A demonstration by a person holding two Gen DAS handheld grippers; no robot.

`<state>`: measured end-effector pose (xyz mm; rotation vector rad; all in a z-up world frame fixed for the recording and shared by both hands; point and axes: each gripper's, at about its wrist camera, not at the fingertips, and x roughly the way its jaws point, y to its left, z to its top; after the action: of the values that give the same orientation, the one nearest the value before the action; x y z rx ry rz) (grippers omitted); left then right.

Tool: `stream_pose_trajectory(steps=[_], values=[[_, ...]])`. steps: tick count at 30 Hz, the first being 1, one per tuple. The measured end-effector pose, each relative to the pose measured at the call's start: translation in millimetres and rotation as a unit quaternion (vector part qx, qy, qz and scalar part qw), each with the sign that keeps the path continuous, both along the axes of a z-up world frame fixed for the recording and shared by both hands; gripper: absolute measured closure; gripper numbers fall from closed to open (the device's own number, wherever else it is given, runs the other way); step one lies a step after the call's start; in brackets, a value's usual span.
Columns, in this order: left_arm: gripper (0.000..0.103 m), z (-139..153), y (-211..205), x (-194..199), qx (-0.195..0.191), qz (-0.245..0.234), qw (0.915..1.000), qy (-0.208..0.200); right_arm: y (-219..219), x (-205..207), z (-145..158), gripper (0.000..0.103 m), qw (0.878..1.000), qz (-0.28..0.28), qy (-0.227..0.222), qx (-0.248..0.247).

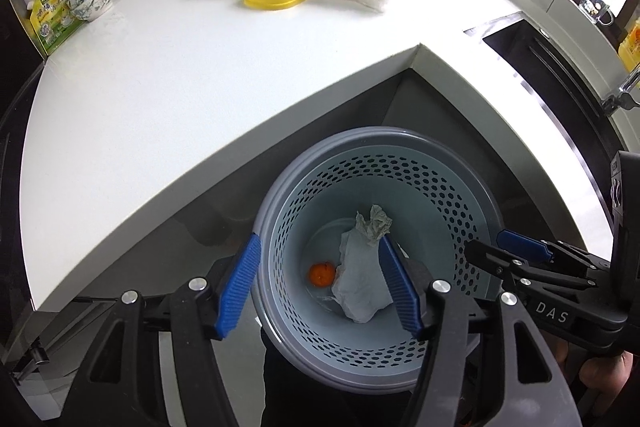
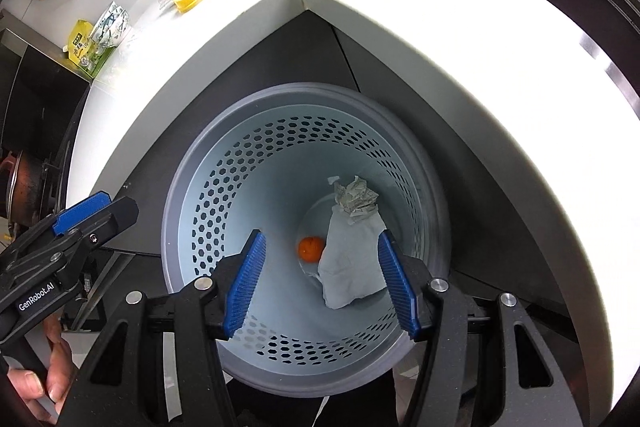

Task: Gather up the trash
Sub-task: 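Lift both open tools away from the bin toward the counter items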

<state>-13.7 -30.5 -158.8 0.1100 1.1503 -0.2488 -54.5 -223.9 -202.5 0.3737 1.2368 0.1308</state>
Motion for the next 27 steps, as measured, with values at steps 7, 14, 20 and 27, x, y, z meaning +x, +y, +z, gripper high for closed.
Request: stream_pose_trajectory(steps=[7,14,20,27], values=[[0.037,28,4,3,0.006,-0.001,0.9996,-0.027,3,7,18,0.046,1.000,-0.002,-0.016,0.002],[0.031,55,11,14,0.009,-0.002,0.9984,-0.055,8,16,40,0.044,0.999,0.005,-0.039,0.002],[0.021,72,20,32,0.007,0.005,0.9974,-0.072,13,30,66,0.042,0.998,0.008,-0.066,-0.009],[0.008,90,36,59,-0.004,0.019,0.9957,-0.091,20,53,93,0.041,0.996,0.001,-0.091,-0.022]])
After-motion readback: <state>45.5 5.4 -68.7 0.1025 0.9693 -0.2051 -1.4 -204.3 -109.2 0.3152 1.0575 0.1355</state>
